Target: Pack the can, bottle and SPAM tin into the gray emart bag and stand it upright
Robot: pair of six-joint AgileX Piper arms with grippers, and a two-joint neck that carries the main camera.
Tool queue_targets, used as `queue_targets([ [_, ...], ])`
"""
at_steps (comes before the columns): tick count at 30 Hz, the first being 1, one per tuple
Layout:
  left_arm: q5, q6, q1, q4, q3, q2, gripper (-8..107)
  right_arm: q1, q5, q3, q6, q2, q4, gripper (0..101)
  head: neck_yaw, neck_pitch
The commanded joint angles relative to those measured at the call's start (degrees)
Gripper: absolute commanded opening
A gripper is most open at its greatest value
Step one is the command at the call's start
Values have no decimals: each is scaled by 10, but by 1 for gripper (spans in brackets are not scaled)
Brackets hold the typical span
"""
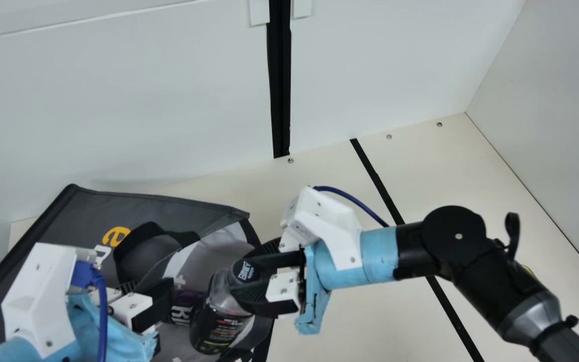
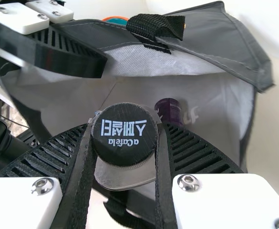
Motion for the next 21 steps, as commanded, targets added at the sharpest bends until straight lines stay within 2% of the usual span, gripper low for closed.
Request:
queue_targets([
  [1, 0, 0, 0, 0, 0, 0, -8, 15, -16, 0, -2, 8, 1, 0, 0, -13],
  [21, 0, 0, 0, 0, 0, 0, -8, 125, -132, -20, -30, 108, 58, 0, 0, -13],
])
